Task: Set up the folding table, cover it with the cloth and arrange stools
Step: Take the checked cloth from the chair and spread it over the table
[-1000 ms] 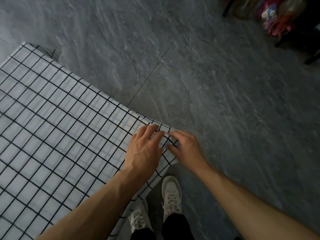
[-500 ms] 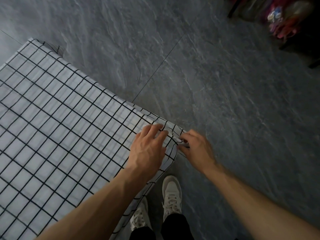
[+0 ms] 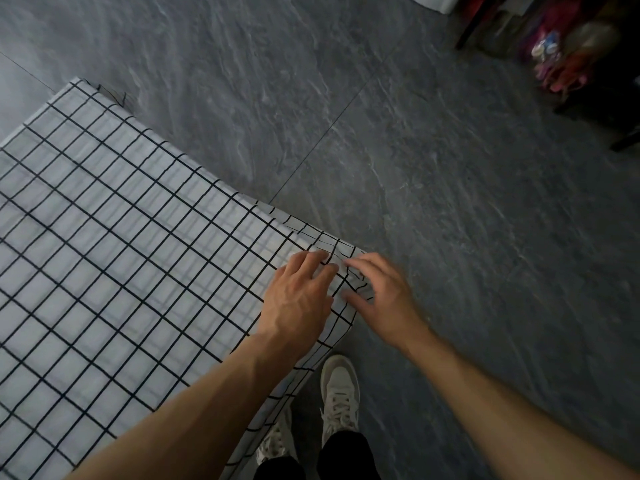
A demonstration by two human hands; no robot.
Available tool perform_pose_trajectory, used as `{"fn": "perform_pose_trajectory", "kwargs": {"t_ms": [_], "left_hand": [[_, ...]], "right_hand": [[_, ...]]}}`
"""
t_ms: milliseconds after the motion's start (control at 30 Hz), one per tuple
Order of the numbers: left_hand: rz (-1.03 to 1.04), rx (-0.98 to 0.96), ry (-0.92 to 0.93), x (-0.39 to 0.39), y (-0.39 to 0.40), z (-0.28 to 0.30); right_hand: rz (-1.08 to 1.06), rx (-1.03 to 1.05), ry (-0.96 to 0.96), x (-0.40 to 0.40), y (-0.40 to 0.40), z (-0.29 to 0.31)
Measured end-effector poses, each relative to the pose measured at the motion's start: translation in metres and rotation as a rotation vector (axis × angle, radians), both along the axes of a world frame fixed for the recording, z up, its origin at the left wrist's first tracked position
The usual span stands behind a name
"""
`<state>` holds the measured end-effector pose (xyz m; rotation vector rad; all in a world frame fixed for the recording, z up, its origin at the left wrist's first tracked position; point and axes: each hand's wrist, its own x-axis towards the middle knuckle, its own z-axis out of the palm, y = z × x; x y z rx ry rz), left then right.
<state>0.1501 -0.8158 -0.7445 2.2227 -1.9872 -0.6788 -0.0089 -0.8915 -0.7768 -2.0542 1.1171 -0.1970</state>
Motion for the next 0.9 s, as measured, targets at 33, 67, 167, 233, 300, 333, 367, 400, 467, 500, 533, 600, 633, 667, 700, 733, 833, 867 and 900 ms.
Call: {"fn": "perform_pose_trajectory", "kwargs": {"t_ms": [33,67,167,233,300,333,367,400,467,500,533,600,633,667,700,733,833,867,900], "left_hand": [[0.006,-0.009,0.002,0.0,0.0,0.0],[0.022,-0.019,0.011,-0.001,0.001,-0.001],[0.072,-0.05,0.04,0.0,0.004,-0.003],[0.081,-0.068,0.046,0.001,0.006,-0.005],[0.082,-0.076,0.031,-0.001,0.007,-0.006],[0.081,-0.08,0.02,-0.002,0.008,-0.007],[0.082,-0.084,0.011,-0.003,0.008,-0.007],[0.083,-0.087,0.001,-0.004,0.008,-0.007],[0.084,-0.106,-0.019,-0.004,0.01,-0.008],[0.085,-0.12,-0.028,-0.004,0.011,-0.009],[0.088,-0.13,-0.03,-0.005,0.012,-0.01],[0.091,-0.154,-0.032,-0.005,0.012,-0.012],[0.09,-0.17,-0.038,-0.005,0.012,-0.013],[0.086,-0.18,-0.039,-0.005,0.013,-0.014],[0.084,-0.183,-0.033,-0.006,0.013,-0.014],[0.09,-0.185,-0.027,-0.008,0.014,-0.015],[0.151,-0.19,0.011,-0.014,0.013,-0.015],[0.173,-0.211,0.051,-0.014,0.013,-0.016],[0.185,-0.254,0.104,-0.014,0.013,-0.018]], "right_hand": [[0.016,-0.025,-0.034,0.006,-0.001,0.003],[0.033,-0.05,-0.058,0.011,-0.003,0.004],[0.089,-0.045,-0.093,0.021,-0.009,0.006],[0.087,0.02,-0.124,0.021,-0.013,0.008],[0.087,0.069,-0.129,0.018,-0.014,0.011],[0.095,0.077,-0.122,0.017,-0.015,0.011],[0.108,0.076,-0.107,0.016,-0.015,0.012],[0.123,0.066,-0.089,0.015,-0.016,0.012],[0.153,0.011,-0.051,0.014,-0.018,0.011],[0.159,-0.029,-0.037,0.013,-0.019,0.01],[0.161,-0.074,-0.026,0.013,-0.021,0.009],[0.158,-0.133,-0.001,0.014,-0.022,0.008],[0.155,-0.142,0.012,0.015,-0.023,0.008],[0.153,-0.148,0.023,0.016,-0.023,0.009],[0.158,-0.161,0.031,0.017,-0.023,0.011],[0.181,-0.183,0.047,0.018,-0.023,0.013],[0.328,-0.225,0.059,0.023,-0.019,0.017],[0.37,-0.196,0.033,0.026,-0.017,0.019],[0.398,-0.173,0.0,0.03,-0.017,0.02]]}}
